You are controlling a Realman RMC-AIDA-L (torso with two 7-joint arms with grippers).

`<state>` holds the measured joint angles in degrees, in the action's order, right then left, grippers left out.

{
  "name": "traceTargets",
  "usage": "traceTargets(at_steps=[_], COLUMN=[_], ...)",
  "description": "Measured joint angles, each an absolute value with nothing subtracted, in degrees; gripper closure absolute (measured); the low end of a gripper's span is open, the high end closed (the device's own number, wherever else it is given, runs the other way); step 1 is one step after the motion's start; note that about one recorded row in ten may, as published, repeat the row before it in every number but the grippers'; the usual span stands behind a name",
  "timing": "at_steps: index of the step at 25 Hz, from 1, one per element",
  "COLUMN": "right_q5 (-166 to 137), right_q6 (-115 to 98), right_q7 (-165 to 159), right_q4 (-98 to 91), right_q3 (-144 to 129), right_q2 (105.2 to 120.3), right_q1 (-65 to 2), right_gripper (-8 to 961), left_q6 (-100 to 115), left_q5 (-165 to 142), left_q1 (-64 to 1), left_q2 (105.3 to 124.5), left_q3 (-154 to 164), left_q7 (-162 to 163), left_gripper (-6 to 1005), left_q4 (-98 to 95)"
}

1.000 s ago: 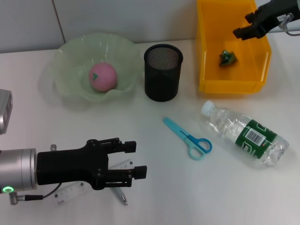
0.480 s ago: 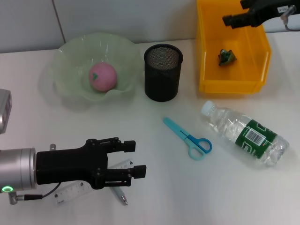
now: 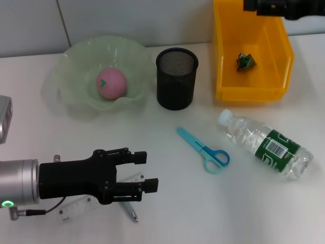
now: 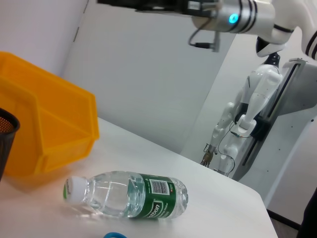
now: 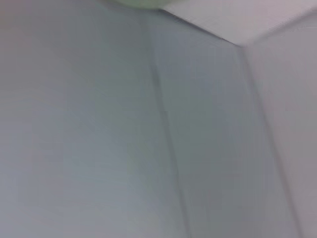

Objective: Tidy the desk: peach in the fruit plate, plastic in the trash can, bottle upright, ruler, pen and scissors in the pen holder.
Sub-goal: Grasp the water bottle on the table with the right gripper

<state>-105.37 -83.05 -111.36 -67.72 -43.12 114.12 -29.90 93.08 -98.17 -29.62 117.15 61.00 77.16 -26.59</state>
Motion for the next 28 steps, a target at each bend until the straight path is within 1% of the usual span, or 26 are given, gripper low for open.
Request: traceTargets(at_steps=[8,13,15,19,21,25,28], right_q5=[-102.1,-102.4,-102.7,-105.5,-107.4,-113.9,-121.5], right_q6=[-94.5,-98.8,-100.3,-103.4,-104.3,-104.7,-105.6], right_q7=[-111.1,-108.1,-106.8,-105.6,-105.9,-110.8,-117.0], right_q4=[-63.1,-57.2,-55.7,-57.5,-60.3,-72.1,-80.7], right_q3=[-43.2,-43.3,-43.6,-43.8,-43.8,-43.9,-44.7], right_q2=[114.52,114.48,114.24,114.28,114.66,116.6,117.49], right_q1=[-28.8,-28.5,-28.0,-26.6,-25.8,-23.9,-24.8], right_gripper=[244,244,243,243,243,244,244], left_q6=[93.6,93.6,93.6,93.6,93.6,93.6,93.6], left_q5=[-98.2,-98.2,-98.2,-98.2,-98.2,-98.2,-98.2], left_q1=[-29.9,-29.9,-30.0,-30.1,-30.1,-30.1,-30.2], left_q2=[117.21,117.24,117.25,117.29,117.34,117.34,117.34], left_q3=[60.7,60.7,60.9,61.0,61.0,61.0,61.0], left_q7=[76.6,76.6,76.6,76.6,76.6,76.6,76.6], left_gripper=[196,196,196,197,197,197,197], left_q4=[-26.6,-26.6,-26.6,-26.7,-26.7,-26.7,-26.7])
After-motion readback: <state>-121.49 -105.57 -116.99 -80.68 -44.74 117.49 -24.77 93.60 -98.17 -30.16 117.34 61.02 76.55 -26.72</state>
